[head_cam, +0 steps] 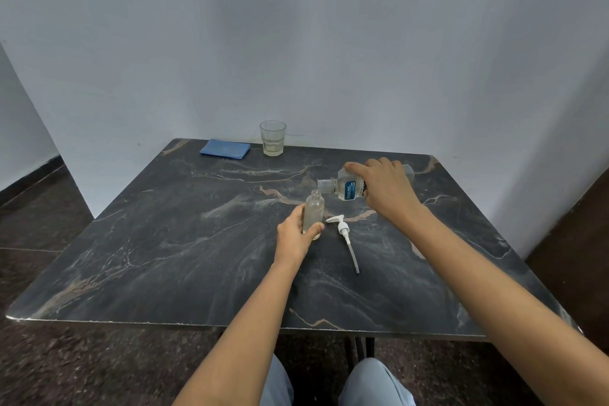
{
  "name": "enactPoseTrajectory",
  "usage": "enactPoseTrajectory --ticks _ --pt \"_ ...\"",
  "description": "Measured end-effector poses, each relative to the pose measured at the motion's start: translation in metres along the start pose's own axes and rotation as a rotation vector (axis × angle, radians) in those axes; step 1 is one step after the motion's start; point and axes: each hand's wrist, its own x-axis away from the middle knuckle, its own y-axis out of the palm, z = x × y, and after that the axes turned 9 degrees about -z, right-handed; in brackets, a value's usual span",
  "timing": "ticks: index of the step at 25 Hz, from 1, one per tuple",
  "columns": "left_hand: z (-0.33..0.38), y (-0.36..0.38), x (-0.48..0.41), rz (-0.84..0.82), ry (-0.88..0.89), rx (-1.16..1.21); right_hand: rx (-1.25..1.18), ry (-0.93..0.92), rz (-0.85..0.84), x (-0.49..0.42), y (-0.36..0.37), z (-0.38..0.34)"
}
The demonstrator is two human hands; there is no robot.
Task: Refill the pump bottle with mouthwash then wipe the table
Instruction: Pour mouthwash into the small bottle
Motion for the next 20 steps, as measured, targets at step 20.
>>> enactPoseTrajectory --ticks 20 --pt "0.0026 -0.0007 0.0023 -0.003 0.017 0.01 0.005 -0.004 -0.003 0.0011 -0.0044 -0.0024"
